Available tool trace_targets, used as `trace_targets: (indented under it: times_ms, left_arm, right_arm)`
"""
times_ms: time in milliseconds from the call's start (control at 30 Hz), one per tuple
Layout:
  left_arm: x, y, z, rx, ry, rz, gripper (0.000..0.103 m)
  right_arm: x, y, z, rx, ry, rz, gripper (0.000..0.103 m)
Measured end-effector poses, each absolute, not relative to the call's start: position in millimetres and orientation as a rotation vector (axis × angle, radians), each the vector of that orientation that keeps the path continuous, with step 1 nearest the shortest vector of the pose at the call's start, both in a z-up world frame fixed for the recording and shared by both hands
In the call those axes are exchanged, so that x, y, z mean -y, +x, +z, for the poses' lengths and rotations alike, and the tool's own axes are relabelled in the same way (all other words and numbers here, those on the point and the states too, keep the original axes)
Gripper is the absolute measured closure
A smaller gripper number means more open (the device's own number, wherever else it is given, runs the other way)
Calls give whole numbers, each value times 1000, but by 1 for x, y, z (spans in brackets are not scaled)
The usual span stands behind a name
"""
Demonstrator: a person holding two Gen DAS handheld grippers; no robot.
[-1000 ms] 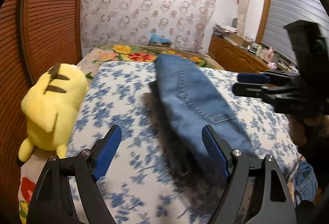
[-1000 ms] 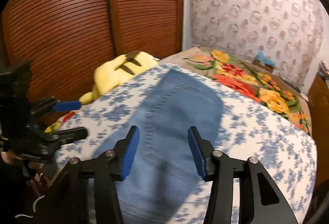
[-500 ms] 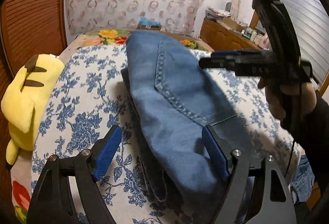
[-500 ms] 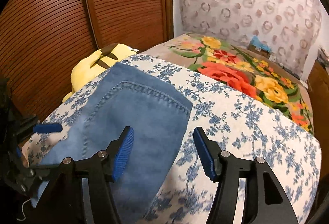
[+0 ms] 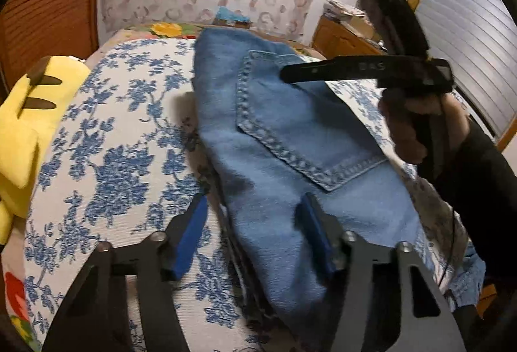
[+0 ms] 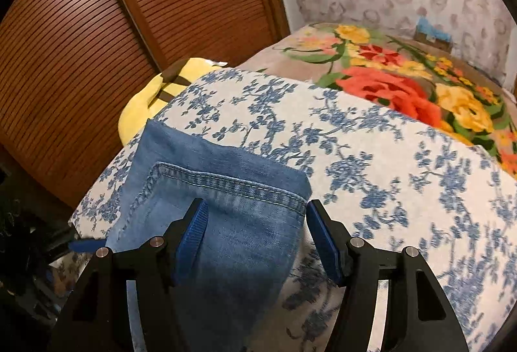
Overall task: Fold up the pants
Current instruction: 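Grasp the folded jeans end with the left tool and lift it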
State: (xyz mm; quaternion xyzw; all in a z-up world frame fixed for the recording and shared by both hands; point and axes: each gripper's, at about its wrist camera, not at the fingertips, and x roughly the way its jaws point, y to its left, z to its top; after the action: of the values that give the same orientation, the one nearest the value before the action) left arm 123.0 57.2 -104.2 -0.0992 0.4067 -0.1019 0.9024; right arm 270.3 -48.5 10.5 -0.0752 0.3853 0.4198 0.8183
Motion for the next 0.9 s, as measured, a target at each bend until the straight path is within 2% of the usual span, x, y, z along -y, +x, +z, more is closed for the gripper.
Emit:
trace_targets:
  times_ms: [33, 100, 200, 267, 333, 433, 567, 900]
  left_arm:
    - [-56, 122, -104, -840, -216, -233, 53]
    - [-56, 122, -104, -837, -222, -241, 54]
    - [-55, 122, -104, -836, -233, -249, 61]
    - [-53, 122, -103, -833, -235, -250, 73]
    - [-54, 123, -101, -826, -234, -245, 82]
    - [-58, 125, -96, -812, -229, -235, 91]
    - [-66, 125, -89, -791, -226, -219, 92]
    - [-137, 152, -76, -772, -184, -115, 96]
  right_arm:
    - [48, 273, 9, -828, -153, 903, 38]
    - [49, 283, 4, -857, -121, 930, 38]
    - [50, 295, -3, -886, -79, 955, 38]
    - [49, 299, -5, -891, -69, 961, 38]
    - [48, 302, -7, -891, -61, 977, 48]
    - [46, 299, -2, -857, -66, 984, 69]
    - [37, 284, 13, -778, -85, 990, 76]
    - [-37, 306, 20, -728, -64, 983, 77]
